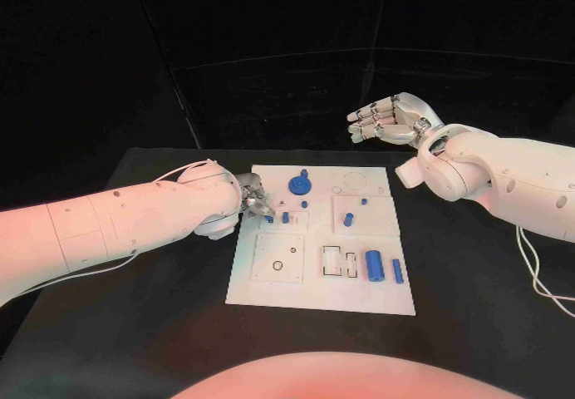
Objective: Assemble the parts on the task board
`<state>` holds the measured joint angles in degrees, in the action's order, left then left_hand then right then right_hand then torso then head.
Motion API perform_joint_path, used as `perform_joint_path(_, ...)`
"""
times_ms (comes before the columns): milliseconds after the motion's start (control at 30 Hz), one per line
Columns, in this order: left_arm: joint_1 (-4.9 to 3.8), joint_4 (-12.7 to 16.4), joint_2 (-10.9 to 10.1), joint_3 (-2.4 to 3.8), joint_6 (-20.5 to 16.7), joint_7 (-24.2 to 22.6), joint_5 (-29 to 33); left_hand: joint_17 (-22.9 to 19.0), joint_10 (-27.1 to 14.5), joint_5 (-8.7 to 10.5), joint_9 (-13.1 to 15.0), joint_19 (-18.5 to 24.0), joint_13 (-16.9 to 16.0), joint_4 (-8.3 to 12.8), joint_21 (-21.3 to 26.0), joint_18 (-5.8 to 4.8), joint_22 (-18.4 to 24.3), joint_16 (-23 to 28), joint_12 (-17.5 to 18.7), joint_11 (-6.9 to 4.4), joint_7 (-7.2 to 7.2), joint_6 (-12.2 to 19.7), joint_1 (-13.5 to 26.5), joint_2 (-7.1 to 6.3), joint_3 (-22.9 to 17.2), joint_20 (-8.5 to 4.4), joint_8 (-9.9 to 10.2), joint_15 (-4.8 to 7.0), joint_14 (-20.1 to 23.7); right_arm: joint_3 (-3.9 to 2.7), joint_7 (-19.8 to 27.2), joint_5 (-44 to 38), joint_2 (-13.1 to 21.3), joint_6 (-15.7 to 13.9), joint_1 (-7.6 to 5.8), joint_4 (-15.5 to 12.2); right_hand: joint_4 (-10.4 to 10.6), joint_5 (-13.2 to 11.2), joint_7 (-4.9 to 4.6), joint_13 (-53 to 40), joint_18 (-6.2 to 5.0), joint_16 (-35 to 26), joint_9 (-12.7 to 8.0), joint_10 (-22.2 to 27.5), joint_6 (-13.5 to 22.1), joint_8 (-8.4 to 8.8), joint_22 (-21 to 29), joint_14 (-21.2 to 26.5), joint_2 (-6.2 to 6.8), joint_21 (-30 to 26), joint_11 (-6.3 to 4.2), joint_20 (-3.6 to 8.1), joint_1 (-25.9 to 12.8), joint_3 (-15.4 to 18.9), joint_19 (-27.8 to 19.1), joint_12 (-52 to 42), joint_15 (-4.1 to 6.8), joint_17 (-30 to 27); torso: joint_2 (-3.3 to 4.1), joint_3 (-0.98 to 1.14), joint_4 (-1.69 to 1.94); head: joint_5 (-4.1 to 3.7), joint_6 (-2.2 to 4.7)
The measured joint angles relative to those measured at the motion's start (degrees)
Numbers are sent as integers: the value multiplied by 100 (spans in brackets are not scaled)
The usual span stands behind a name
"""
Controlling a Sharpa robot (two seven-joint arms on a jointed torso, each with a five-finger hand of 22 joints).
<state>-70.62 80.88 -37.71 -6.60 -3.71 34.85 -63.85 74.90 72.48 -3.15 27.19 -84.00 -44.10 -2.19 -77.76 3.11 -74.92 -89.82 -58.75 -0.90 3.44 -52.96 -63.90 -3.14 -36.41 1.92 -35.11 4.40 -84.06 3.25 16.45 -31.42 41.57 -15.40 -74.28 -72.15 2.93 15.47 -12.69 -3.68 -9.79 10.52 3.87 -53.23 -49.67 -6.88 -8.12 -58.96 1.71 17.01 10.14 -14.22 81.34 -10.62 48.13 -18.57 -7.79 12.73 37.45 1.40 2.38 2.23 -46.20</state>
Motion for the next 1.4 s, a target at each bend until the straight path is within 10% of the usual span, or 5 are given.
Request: perform_joint_path(1400,-47,-253,250,-64,370,66,-40,0,23,35,93,1,-47,2,0,0,1,0,-11,-44,-39,2,52,-8,1,1,-180,0,0,0,4,0,-12,22,1,7,0,0,0,0,0,0,0,0,0,0,8,0,23,-39,0,-20,-23,0,21,-23,0,-6,-1,-1,-4,-16,-55)
